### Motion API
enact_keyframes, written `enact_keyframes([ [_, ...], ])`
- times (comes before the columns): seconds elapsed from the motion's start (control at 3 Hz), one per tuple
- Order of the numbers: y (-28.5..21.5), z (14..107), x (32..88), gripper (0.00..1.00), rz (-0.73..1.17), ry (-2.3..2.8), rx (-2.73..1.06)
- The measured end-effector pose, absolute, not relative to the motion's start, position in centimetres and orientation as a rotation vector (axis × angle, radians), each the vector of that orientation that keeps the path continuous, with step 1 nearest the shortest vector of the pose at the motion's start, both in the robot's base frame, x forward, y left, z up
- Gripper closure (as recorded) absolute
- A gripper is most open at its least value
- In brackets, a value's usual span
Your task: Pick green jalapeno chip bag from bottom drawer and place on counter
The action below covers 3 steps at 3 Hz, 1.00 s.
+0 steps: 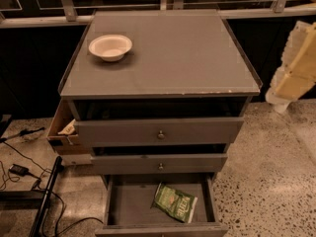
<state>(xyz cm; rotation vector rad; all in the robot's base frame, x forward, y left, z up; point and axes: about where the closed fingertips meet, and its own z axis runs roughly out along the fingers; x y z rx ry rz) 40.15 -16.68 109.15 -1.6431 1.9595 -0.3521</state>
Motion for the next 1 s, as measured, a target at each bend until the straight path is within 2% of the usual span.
enact_keyframes([
  [0.33, -16.7, 109.1, 40.2, 0.13, -0.352, 1.959, -1.643],
  [0.67, -16.2, 107.0, 39.8, 0.31, -0.316, 1.957, -1.611],
  [1.0, -15.1, 103.2, 38.7, 0.54, -0.238, 1.936, -1.534],
])
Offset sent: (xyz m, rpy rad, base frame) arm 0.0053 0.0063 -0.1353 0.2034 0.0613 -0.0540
